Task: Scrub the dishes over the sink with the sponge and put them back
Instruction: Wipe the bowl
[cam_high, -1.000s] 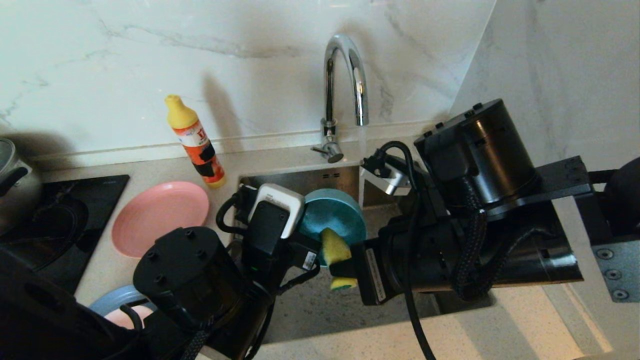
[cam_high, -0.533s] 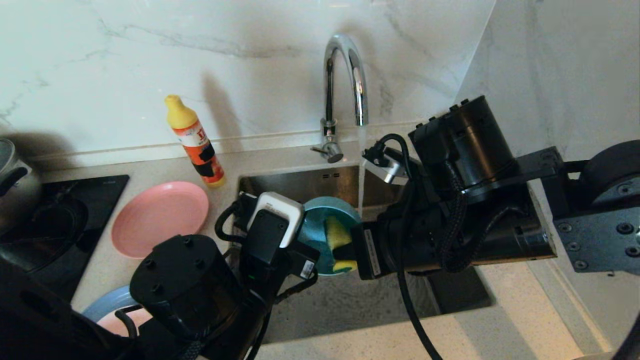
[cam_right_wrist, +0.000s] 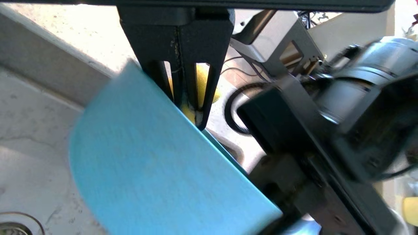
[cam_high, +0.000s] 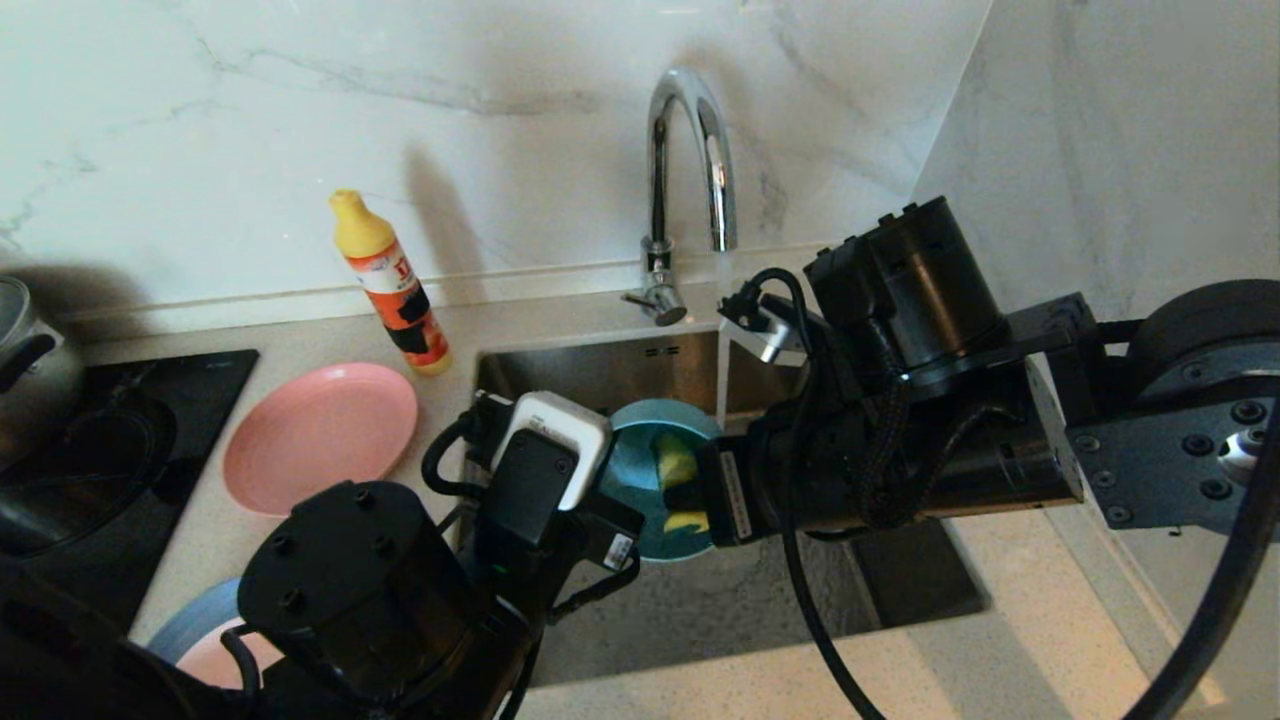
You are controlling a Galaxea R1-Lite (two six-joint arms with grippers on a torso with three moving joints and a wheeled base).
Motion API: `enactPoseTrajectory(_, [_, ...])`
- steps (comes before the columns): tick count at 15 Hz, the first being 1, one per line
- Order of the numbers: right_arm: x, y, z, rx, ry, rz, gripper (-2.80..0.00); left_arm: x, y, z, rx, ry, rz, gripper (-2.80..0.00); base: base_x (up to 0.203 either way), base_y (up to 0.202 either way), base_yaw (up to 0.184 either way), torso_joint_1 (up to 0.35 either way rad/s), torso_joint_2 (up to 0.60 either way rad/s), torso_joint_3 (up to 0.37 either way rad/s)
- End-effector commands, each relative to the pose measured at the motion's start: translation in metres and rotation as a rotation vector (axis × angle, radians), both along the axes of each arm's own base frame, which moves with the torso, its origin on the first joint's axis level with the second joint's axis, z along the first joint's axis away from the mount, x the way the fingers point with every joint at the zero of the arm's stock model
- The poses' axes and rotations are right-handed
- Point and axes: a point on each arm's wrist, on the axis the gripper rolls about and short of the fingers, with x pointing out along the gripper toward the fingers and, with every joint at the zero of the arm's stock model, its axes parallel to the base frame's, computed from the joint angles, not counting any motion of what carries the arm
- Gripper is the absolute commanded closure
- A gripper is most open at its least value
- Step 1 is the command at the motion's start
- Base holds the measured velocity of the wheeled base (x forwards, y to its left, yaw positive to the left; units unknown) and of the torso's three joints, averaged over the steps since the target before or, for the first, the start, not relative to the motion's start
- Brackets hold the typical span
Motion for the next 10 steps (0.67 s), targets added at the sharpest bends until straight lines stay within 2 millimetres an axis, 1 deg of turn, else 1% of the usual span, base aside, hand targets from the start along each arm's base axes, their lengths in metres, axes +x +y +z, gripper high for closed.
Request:
enactPoseTrajectory(1, [0.002,0.001,0.011,0.028,-0.021,-0.003,0.0,-0.002,-0.001,0.0,0.0,-0.004,-0.005,0.0,0.0,0.0,0.0,0.0,0.0,0.0])
enactPoseTrajectory(3, [0.002,0.001,0.02,0.044,-0.034,-0.003,0.0,-0.002,-0.001,-0.001,0.003,-0.002,-0.005,0.0,0.0,0.0,0.0,0.0,0.0,0.0])
enactPoseTrajectory(7, [-0.004,-0.005,0.029,0.06,-0.051,-0.005,0.0,-0.003,0.0,-0.002,0.007,0.001,-0.005,0.0,0.0,0.0,0.0,0.0,0.0,0.0])
enactPoseTrajectory(10, [-0.003,-0.021,0.032,0.038,-0.037,-0.04,0.0,-0.004,0.001,0.0,0.001,-0.002,-0.005,0.0,0.0,0.0,0.0,0.0,0.0,0.0])
